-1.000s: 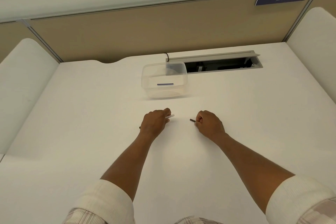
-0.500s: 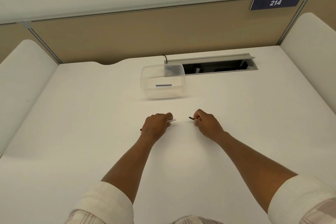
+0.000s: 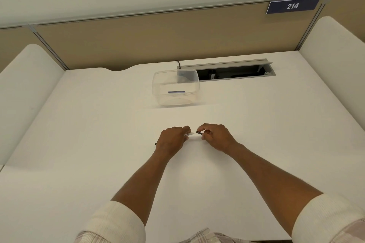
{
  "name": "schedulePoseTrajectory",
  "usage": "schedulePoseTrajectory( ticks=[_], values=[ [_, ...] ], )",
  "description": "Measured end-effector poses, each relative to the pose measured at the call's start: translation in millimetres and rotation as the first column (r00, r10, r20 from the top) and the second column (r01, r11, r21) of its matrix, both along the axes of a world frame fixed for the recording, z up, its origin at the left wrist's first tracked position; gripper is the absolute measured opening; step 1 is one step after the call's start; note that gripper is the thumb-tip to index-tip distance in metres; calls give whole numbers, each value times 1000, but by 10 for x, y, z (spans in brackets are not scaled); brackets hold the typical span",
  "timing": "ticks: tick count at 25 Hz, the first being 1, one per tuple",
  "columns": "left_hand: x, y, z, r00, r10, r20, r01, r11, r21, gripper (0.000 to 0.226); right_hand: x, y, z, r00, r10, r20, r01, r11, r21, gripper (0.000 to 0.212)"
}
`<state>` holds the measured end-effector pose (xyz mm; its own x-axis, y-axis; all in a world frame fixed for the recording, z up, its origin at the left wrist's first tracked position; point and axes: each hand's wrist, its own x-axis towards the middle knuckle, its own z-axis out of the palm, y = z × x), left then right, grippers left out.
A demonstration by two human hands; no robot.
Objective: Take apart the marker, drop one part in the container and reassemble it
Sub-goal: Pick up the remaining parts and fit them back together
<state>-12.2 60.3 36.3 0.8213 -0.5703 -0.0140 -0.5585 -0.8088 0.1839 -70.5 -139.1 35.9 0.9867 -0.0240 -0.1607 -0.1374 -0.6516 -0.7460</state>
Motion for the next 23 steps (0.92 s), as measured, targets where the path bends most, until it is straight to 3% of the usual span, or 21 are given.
schedulePoseTrajectory(
  ticks=[23],
  values=[
    [-383, 13, 48, 999, -27, -31, 27, 1000, 3, 10, -365, 78, 25, 999, 21, 30, -23, 997, 71, 27]
  ],
)
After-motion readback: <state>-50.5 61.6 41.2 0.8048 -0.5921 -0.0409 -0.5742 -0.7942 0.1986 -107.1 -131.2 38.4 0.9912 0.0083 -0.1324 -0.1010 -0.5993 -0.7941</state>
